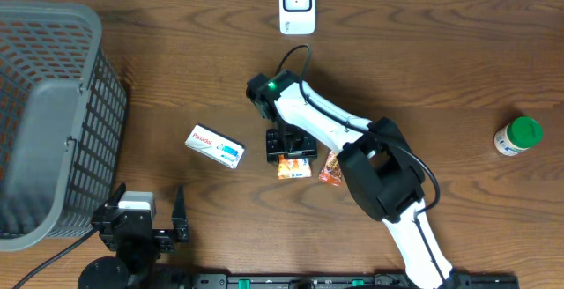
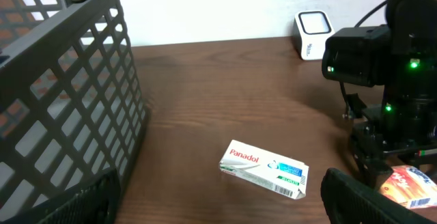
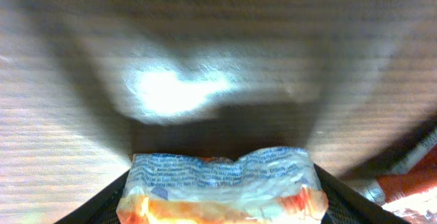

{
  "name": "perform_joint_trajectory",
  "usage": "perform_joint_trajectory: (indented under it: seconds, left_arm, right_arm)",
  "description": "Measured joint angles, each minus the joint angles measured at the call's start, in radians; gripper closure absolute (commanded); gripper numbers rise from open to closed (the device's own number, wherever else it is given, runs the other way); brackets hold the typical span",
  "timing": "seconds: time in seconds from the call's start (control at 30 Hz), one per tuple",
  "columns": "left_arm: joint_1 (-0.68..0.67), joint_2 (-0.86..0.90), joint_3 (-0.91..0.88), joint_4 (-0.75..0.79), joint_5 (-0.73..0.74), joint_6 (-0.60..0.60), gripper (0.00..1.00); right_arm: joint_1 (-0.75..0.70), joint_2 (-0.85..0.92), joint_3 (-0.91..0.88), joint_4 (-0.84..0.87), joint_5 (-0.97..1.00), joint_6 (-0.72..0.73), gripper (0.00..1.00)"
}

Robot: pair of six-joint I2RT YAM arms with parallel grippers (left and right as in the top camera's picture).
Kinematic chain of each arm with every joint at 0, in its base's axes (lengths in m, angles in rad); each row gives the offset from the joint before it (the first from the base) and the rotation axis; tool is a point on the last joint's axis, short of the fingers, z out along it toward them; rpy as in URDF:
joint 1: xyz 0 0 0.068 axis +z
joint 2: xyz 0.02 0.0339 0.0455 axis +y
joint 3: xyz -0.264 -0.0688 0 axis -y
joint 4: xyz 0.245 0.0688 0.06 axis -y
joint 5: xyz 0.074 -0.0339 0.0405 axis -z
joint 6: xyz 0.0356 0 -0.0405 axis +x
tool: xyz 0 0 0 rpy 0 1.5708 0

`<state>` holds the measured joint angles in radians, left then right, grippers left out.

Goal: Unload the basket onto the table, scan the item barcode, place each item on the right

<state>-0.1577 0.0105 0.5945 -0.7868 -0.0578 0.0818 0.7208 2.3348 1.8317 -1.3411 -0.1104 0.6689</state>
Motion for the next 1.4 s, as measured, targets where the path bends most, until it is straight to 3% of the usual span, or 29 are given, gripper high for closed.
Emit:
perform_joint_trajectory:
  seconds: [0.33, 0.67, 1.2, 1.4]
  left_arm:
    - [0.000, 0.000, 0.000, 0.001, 0.000, 0.000, 0.07]
    - [0.000, 0.000, 0.000, 0.000, 0.000, 0.000, 0.07]
    - [0.000, 0.000, 0.000, 0.000, 0.000, 0.000, 0.07]
    - [0.000, 0.000, 0.000, 0.000, 0.000, 0.000, 0.07]
  right_arm:
    - [-0.043, 0.031, 0.217, -0.238, -0.171, -0.052, 0.32]
    - [-0.082, 0.031, 0.228, -0.341, -0.371, -0.124, 0.32]
    - [-0.112, 0.031, 0.228, -0.347, -0.414, -0.140, 0.33]
    - [-0.112, 0.031, 0.228, -0.278, -0.414, -0.140, 0.34]
